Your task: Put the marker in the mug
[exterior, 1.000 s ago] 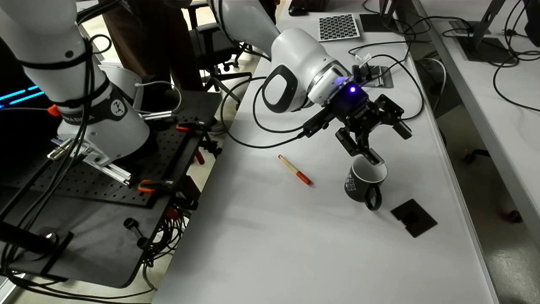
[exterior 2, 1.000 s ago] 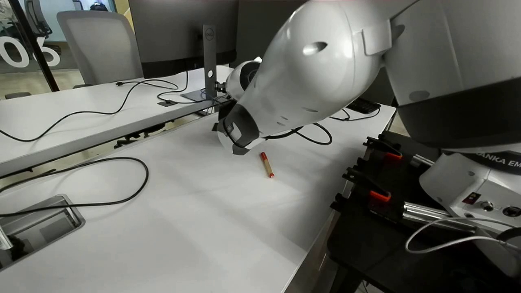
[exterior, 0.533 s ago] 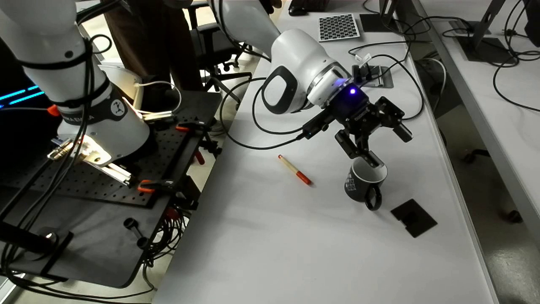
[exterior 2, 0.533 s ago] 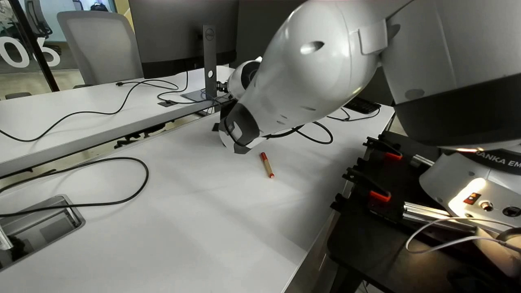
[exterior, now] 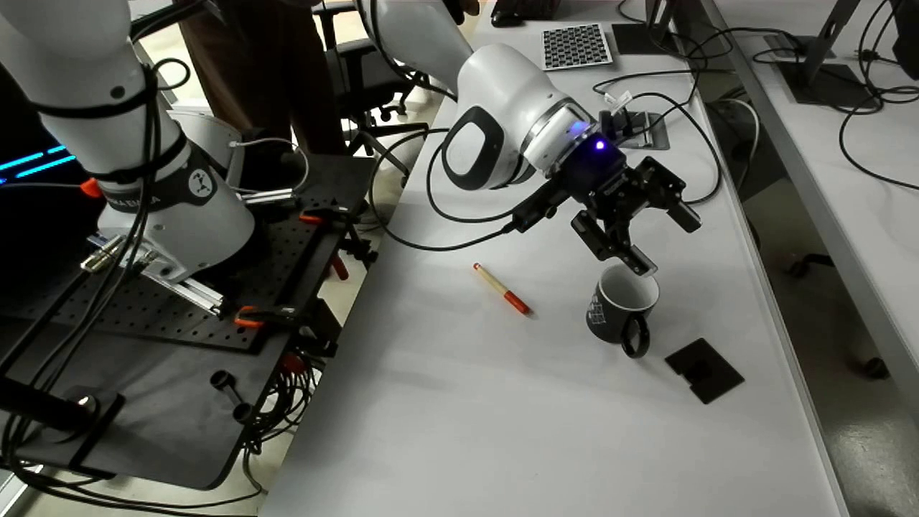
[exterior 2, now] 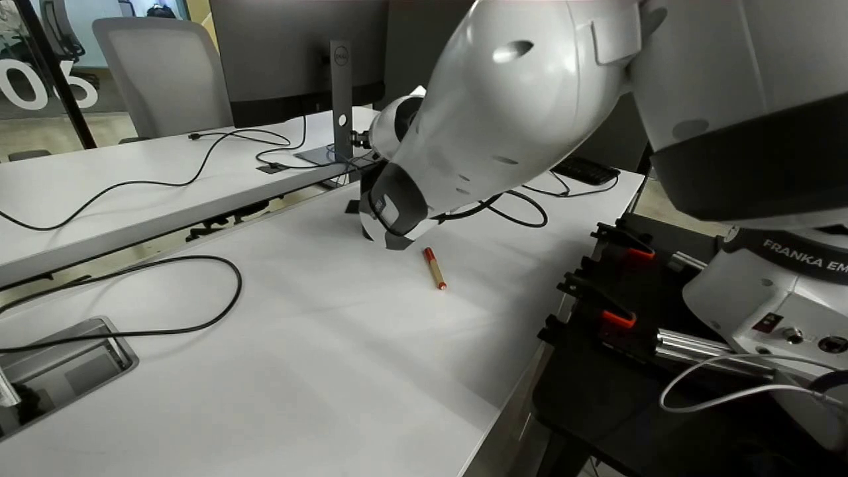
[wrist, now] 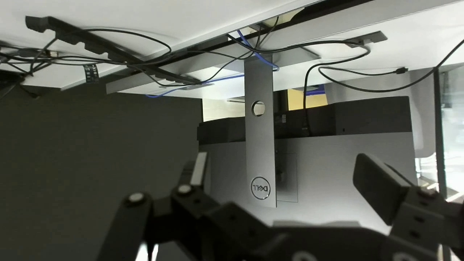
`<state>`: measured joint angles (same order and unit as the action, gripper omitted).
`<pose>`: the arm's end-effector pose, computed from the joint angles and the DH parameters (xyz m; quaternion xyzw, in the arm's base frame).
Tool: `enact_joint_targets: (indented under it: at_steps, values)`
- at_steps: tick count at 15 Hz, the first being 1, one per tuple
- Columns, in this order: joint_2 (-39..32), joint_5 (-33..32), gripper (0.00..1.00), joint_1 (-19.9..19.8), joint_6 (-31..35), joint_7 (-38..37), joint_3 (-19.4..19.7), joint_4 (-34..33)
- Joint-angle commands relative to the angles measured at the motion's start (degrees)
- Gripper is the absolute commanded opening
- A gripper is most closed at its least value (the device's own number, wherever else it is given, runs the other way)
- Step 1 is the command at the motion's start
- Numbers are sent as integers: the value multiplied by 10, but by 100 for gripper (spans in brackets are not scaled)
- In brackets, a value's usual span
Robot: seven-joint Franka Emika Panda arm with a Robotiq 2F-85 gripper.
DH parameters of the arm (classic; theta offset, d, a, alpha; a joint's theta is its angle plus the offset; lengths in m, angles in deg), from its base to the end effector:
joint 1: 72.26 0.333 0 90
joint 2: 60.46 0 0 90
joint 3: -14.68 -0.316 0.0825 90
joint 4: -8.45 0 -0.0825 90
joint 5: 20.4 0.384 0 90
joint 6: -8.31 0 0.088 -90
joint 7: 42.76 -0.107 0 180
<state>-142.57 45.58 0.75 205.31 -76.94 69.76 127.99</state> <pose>0.5542 0.0720 0.1361 0.7666 -0.2858 0.5507 0.1654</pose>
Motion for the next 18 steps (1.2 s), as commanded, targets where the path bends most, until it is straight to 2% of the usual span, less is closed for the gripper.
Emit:
enact_joint_targets:
  at_steps: [1, 8, 18]
  values:
    - [34, -61, 100, 11, 8, 11, 3, 29]
    - [81, -198, 100, 18, 10, 10, 16, 57]
    - [200, -430, 100, 16, 9, 35, 52, 129]
